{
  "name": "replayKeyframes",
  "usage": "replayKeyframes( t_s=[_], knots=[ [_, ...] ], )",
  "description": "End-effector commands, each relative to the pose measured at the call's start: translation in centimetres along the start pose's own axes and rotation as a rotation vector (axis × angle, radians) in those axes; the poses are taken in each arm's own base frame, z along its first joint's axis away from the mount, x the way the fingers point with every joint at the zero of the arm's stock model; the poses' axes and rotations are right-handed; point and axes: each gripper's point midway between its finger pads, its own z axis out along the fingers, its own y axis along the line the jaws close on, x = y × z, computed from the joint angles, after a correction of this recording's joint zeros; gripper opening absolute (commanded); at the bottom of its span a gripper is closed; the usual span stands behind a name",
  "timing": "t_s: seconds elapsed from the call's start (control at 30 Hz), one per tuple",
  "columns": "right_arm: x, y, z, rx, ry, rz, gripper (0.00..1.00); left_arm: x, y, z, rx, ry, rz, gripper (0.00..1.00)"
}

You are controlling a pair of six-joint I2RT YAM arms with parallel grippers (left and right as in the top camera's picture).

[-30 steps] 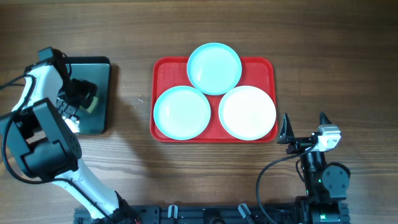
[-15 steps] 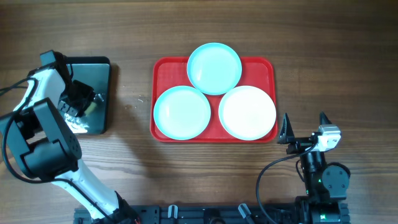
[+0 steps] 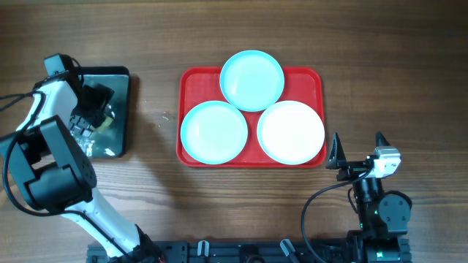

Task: Clean dirty plates on tray and stack at the side
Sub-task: 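Dip and rub the held sponge in the soapy water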

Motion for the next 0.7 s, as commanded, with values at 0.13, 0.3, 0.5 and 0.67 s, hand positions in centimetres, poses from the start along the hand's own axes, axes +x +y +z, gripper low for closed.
replayKeyframes(
  t_s=[0.13, 0.3, 0.5, 0.67],
  knots=[
    [-0.1, 0.0, 0.0, -0.002, -0.006, 0.010, 1.00, -2.3, 1.9, 1.1, -0.104, -0.134, -0.006, 1.00],
    [-0.1, 0.0, 0.0, -0.002, -0.006, 0.010, 1.00, -2.9, 1.5, 1.0, -0.089, -0.160, -0.010, 0.56],
    [-0.1, 0.0, 0.0, -0.002, -0.006, 0.010, 1.00, -2.9, 1.5, 1.0, -0.090, -0.159, -0.009, 0.04],
    [-0.1, 0.0, 0.0, -0.002, -0.006, 0.010, 1.00, -2.1, 2.0, 1.1, -0.106, -0.127, -0.006, 0.81]
  ],
)
